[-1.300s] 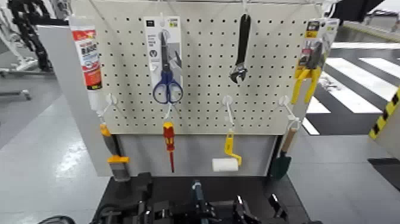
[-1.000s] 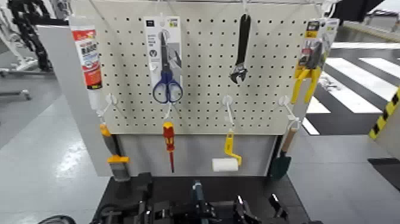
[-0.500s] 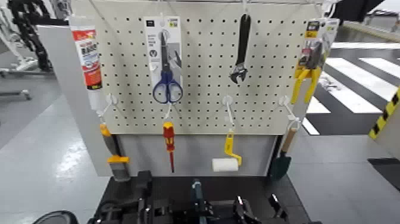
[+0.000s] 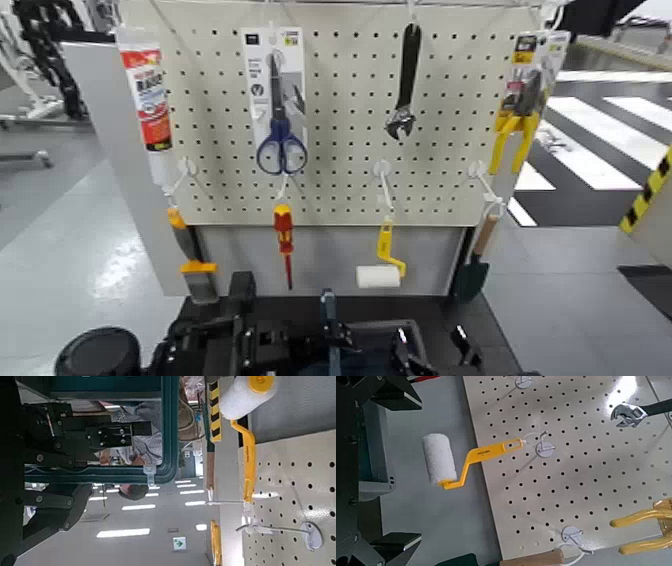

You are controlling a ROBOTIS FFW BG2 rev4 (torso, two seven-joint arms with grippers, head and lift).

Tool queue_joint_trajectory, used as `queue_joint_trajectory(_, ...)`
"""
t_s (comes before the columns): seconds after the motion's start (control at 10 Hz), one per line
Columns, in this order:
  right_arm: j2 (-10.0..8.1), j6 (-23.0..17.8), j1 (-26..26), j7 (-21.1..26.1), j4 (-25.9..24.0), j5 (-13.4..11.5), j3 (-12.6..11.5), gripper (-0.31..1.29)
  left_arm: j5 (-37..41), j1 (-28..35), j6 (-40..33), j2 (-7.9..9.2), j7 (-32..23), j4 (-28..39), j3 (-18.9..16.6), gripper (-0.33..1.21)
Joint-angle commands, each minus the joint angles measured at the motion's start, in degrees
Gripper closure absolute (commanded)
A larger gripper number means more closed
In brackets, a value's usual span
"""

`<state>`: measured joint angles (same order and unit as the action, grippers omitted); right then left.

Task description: Place the crate on the table.

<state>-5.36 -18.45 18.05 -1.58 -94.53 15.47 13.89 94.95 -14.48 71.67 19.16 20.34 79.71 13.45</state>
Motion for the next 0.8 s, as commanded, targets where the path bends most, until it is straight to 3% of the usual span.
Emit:
queue_joint_trajectory(0.1,0.09,0.0,0.0,0.0,0.0,0.1,0.0,0.14,-3.5,-2.1,-0.9,0.0,2.4,-2.2,0.3,1.14)
queue_joint_trajectory(0.8,0.09,-0.2,-0.1,-0.1,0.0,0.2,0.4,0.14,-7.4,-7.0,-2.3,0.09,8.3,-7.7,3.4,1.14)
